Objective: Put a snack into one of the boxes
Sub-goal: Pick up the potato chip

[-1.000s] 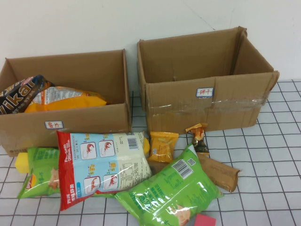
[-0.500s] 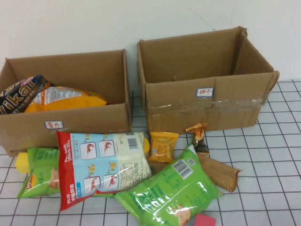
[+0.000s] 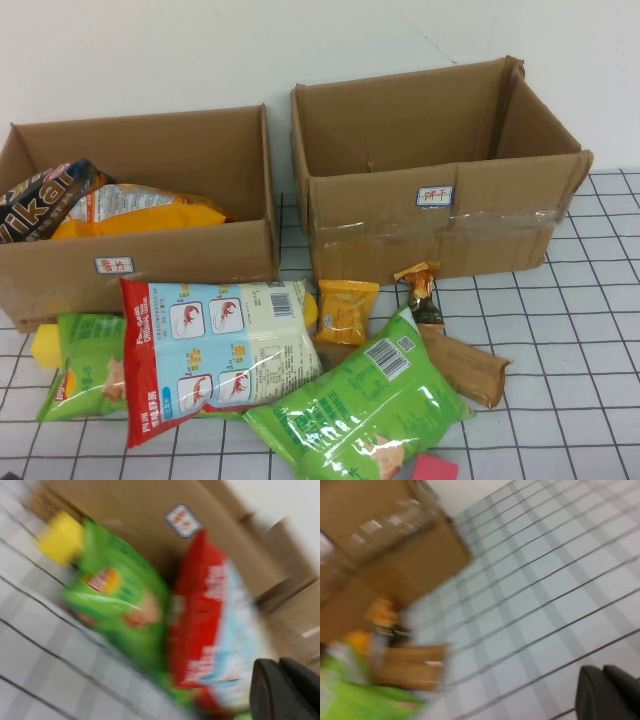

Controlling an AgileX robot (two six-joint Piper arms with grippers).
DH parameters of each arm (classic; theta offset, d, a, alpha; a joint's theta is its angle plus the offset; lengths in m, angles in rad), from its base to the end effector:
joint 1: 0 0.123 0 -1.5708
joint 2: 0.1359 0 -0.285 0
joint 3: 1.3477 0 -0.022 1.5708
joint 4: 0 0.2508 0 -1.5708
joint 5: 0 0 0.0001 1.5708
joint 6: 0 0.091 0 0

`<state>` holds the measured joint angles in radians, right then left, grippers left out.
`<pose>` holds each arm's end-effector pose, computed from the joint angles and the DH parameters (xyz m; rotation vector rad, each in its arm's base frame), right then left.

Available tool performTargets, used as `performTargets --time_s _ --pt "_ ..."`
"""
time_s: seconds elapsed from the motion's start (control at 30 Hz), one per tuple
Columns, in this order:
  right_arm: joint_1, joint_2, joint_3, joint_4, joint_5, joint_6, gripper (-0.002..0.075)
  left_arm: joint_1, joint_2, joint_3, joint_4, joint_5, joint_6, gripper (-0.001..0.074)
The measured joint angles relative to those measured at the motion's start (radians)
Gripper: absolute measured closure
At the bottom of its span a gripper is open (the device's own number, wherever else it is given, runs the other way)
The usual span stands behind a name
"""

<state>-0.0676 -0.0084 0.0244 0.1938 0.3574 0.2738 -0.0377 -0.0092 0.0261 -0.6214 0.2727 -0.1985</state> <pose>0.0534 0.0025 0.1738 0.4361 1.8115 0.3320 0.0541 -0.0164 0.1848 -0.5516 1.6943 -0.7495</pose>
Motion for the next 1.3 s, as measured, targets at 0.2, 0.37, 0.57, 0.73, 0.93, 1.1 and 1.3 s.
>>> performTargets --time_s 0.2,0.37,0.57,0.73,0.93,1.1,1.3 --pt "0.0 0.0 0.003 0.319 0.007 0.085 0.0727 0.0 0.0 0.0 -0.221 -0.033 -0.052 0.0737" --pt "0.0 0.0 0.003 0.345 0.008 0.089 0.0727 0.0 0.0 0.0 -0.349 -0.048 -0.062 0.0737" --pt "0.0 0.0 0.003 0.345 0.003 0.057 0.0727 0.0 0.0 -0.148 -0.428 -0.02 0.439 0.0737" --pt "0.0 0.0 0.003 0.345 0.002 -0.036 0.0727 0.0 0.033 -0.358 -0.395 0.085 0.832 0.0737" --pt "0.0 0.0 0.003 0.345 0.001 -0.055 0.0727 0.0 0.281 -0.51 -0.112 0.242 0.686 0.0737" --pt "0.0 0.0 0.003 0.345 0.001 -0.057 0.0727 0.0 0.589 -0.606 0.088 0.342 0.568 0.0731" --pt "0.0 0.0 0.003 0.345 0.005 -0.057 0.0727 0.0 0.951 -0.745 0.058 0.392 0.504 0.0492"
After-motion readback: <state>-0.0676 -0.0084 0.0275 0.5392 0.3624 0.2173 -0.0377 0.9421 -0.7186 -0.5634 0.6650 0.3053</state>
